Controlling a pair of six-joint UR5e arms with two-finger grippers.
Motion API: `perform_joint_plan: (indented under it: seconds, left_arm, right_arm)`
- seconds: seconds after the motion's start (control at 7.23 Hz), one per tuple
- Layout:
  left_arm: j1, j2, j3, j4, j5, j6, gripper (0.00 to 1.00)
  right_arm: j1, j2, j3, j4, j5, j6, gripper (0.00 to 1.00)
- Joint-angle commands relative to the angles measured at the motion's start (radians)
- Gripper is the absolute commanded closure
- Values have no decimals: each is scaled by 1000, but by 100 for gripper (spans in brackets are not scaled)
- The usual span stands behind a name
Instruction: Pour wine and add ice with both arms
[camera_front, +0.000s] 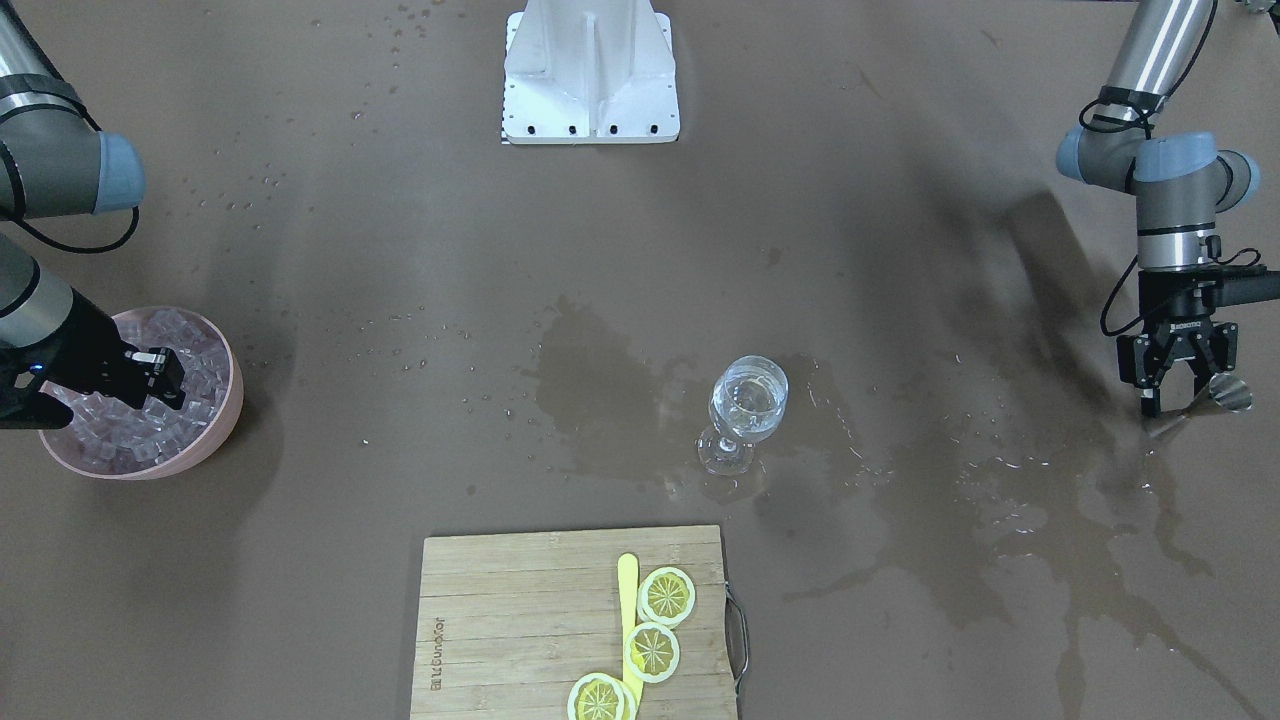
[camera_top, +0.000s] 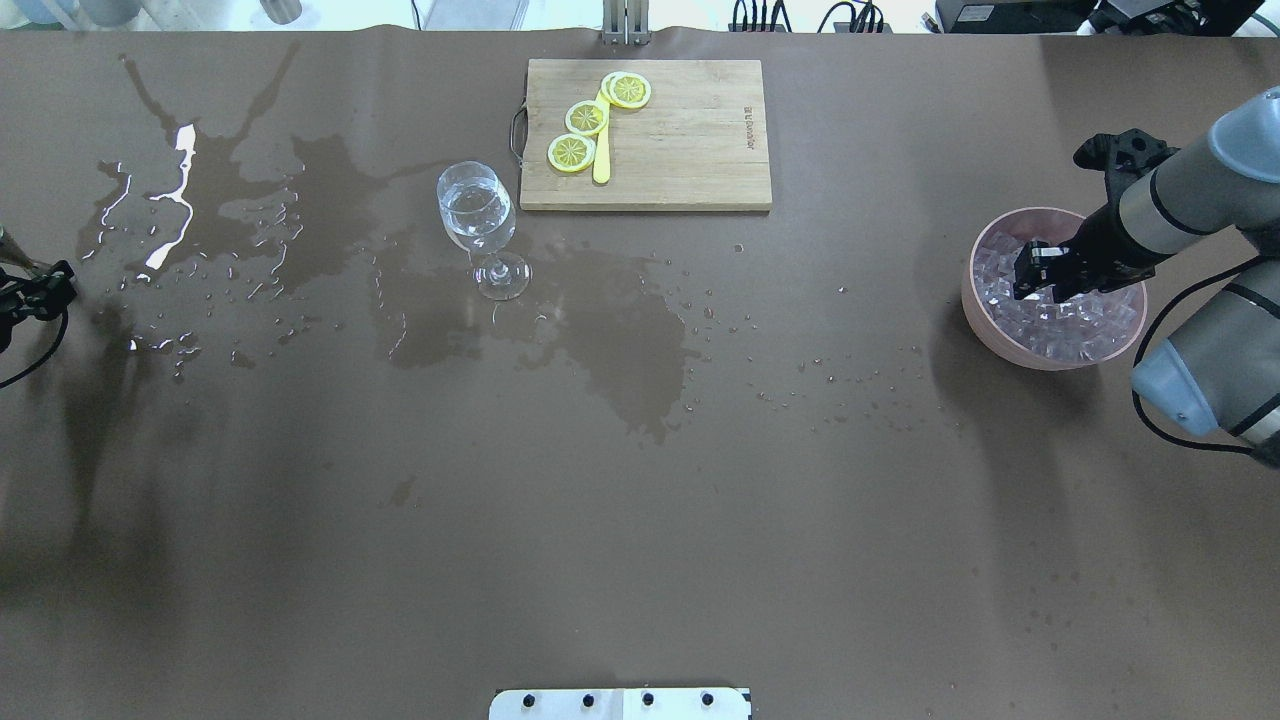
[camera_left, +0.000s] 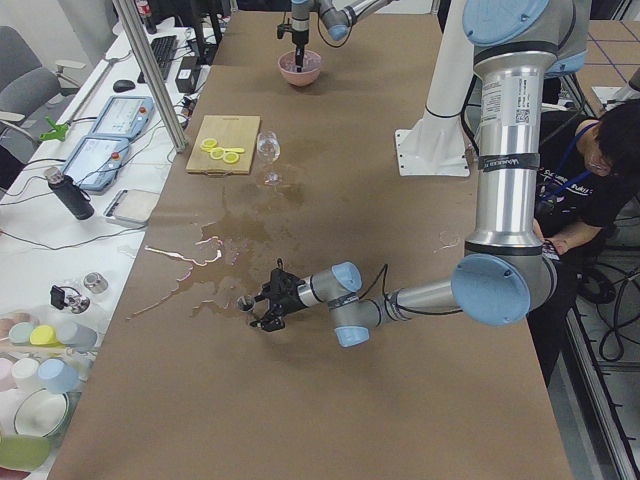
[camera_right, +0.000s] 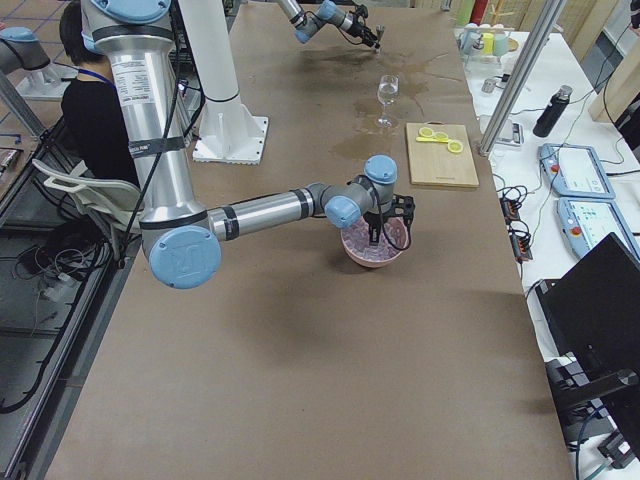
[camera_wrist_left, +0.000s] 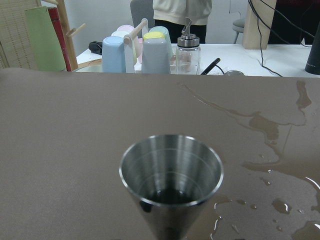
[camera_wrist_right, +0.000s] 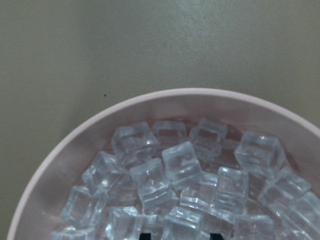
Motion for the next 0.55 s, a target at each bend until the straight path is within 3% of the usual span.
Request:
perform_joint_plan:
  seconds: [0.0, 0.28, 0.42]
  left_arm:
    - [0, -2, 0, 0, -14, 3, 25]
    - [0, -1, 1, 0, -14, 6, 25]
    - [-2, -1, 1, -2, -14, 6, 25]
  right_arm:
    - [1, 2, -2, 0, 0, 0, 74]
    - [15, 6, 1, 0, 7, 0, 97]
    - [51, 11, 17, -8, 29, 0, 100]
